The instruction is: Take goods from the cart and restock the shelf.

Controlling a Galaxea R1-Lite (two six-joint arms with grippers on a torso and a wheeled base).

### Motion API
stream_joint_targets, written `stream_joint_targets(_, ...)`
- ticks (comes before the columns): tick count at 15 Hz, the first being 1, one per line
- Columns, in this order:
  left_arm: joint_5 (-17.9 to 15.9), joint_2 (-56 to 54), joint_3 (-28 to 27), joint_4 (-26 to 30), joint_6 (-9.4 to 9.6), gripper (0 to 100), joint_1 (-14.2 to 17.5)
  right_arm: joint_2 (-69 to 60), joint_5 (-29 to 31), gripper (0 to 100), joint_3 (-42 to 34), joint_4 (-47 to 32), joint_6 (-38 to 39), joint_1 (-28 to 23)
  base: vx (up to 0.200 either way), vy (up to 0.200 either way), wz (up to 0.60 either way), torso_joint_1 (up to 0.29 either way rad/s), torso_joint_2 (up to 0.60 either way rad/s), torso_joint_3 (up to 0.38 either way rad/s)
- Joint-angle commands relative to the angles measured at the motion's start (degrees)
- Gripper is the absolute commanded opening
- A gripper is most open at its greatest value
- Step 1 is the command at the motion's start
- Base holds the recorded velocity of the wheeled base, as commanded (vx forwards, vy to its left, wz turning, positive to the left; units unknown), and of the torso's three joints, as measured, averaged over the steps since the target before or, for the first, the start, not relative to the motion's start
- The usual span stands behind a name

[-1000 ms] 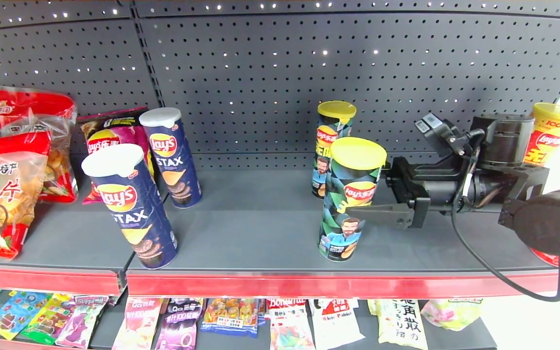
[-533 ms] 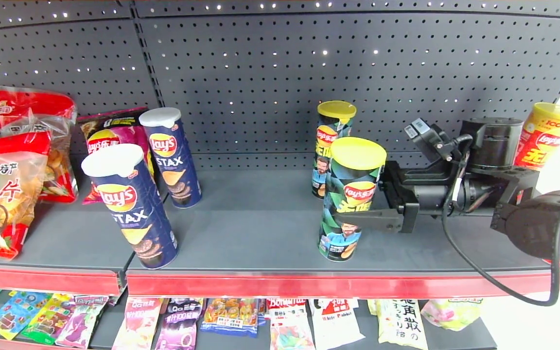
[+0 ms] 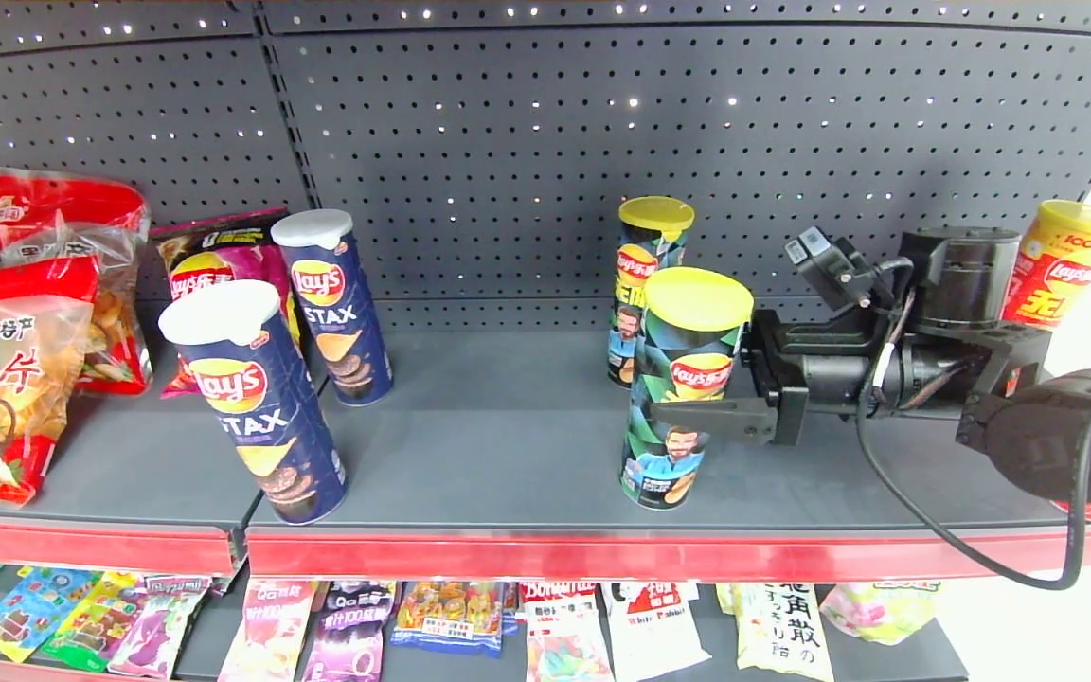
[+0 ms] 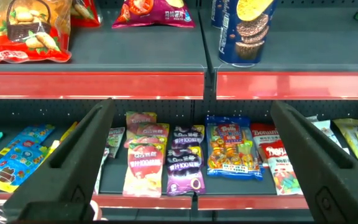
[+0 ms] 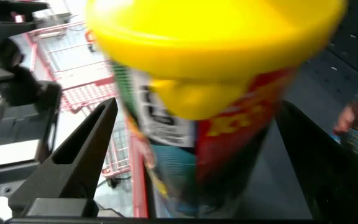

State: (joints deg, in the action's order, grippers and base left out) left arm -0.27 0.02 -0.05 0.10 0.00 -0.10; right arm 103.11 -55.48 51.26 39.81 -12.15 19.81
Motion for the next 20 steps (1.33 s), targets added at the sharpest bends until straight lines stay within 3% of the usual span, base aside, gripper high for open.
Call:
stream_joint_targets(1,0.0,0.0,0.0,0.0,0.0,100,0.0,0.0,0.1,0,-0.2,0.2,-0.1,-0.1,0.0,0.0,0.0,0.0,0.0,0.0)
stream_joint_targets(8,0.0,0.0,0.0,0.0,0.0,100,0.0,-0.3,0.6,0,0.2,0.2,-0.9,0.1,0.0,0.0,0.0,0.0,0.0,0.0)
stream_joint_targets(14,0.0,0.0,0.0,0.0,0.0,100,0.0,-3.3,12.9,0,-1.2,0.2,-0.7,4.7,0.0,0.0,0.0,0.0,0.0,0.0)
stream_joint_targets(20,0.0,0.0,0.0,0.0,0.0,100,0.0,-4.2,13.8,0,-5.3,5.4,-0.9,6.7,0.0,0.0,0.0,0.0,0.0,0.0)
